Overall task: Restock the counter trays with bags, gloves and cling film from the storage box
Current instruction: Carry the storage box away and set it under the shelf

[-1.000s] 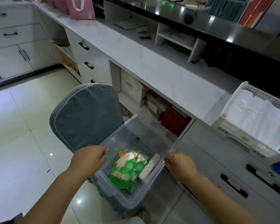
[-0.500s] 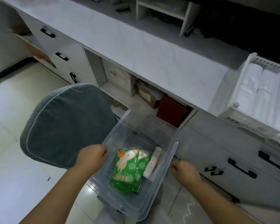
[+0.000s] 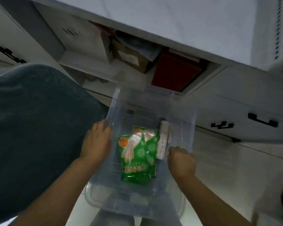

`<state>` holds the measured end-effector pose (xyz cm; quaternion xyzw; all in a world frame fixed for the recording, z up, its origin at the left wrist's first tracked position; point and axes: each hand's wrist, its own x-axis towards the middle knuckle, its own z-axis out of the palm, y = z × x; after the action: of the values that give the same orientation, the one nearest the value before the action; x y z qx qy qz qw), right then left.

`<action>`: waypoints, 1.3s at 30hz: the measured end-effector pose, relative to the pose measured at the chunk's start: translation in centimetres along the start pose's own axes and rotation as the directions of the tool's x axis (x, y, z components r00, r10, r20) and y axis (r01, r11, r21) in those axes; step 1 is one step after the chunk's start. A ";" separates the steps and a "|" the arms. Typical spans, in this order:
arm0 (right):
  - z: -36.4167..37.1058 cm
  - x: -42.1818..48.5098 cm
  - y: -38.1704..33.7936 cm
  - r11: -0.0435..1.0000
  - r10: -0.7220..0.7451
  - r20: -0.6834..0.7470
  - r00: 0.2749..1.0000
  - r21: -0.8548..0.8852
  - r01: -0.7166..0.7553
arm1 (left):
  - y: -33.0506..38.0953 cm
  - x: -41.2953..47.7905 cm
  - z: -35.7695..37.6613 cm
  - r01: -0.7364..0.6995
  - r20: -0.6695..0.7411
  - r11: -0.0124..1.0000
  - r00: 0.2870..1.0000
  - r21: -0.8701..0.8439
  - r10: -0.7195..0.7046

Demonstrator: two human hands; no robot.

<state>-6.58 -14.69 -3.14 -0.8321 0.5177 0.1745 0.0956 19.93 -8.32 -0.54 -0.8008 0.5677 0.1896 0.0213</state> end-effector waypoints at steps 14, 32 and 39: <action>12.4 1.7 -7.8 0.908 0.172 0.390 0.905 0.293 -0.299 | -1.6 0.8 6.2 0.041 -0.062 0.989 0.997 -0.143 -0.050; 11.7 0.8 -8.5 0.721 0.354 0.180 0.918 0.572 -0.390 | -1.6 0.7 6.3 0.018 -0.107 0.985 0.994 -0.172 -0.037; 2.7 -1.1 -2.9 0.928 0.191 -0.274 0.943 0.362 -0.083 | -1.5 0.1 5.0 0.067 -0.027 0.975 0.997 -0.212 -0.074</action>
<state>-4.91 -11.54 -5.29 -0.7805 0.6062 -0.0431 0.1467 19.94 -6.65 -5.44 -0.8213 0.5159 0.2341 -0.0671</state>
